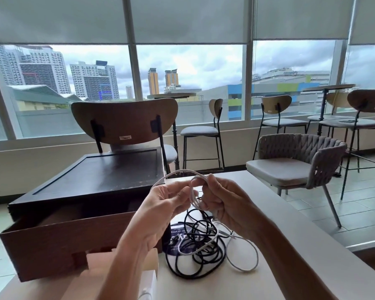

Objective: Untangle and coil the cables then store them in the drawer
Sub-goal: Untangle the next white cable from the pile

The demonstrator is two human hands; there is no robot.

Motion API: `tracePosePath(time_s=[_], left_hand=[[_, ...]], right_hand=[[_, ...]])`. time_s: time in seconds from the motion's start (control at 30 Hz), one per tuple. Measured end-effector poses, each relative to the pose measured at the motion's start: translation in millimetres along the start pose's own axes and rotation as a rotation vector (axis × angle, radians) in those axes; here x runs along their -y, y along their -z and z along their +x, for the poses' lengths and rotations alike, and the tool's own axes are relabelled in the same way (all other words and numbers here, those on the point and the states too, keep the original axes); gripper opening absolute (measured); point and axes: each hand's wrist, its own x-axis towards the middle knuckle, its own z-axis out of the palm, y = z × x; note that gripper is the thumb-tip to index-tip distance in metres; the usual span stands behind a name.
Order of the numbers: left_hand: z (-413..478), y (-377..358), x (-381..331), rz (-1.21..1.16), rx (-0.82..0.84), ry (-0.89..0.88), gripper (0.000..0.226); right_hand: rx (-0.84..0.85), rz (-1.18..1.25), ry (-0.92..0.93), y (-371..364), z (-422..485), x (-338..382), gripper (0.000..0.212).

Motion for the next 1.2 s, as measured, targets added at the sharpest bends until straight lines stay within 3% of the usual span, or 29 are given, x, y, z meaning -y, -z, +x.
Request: tracePosePath(time_s=[0.2, 0.4, 0.57, 0.73, 0.93, 1.13, 1.2], left_hand=[[9, -11, 14, -0.073, -0.171, -0.094, 0.021], [16, -16, 24, -0.091, -0.352, -0.080, 0.016], [20, -17, 29, -0.062, -0.369, -0.077, 0.014], [21, -11, 32, -0.025, -0.396, -0.094, 0.018], [22, -11, 32, 0.056, -0.363, -0.096, 0.015], [19, -8, 23, 0.034, -0.345, -0.112, 0.017], [17, -4, 20, 0.053, -0.325, -0.114, 0.017]], right_hand=[[-0.265, -0.197, 0.034, -15, 10, -10, 0.044], [-0.564, -0.815, 0.197, -4, 9, -18, 0.025], [-0.581, -0.826, 0.185, 3, 7, -13, 0.010], [-0.493, -0.861, 0.101, -2, 7, -8, 0.008], [-0.494, -0.683, 0.102, -8, 7, -1, 0.008], [-0.587, 0.217, 0.039, -6, 7, 13, 0.021], [-0.603, 0.345, 0.057, -2, 6, 18, 0.024]])
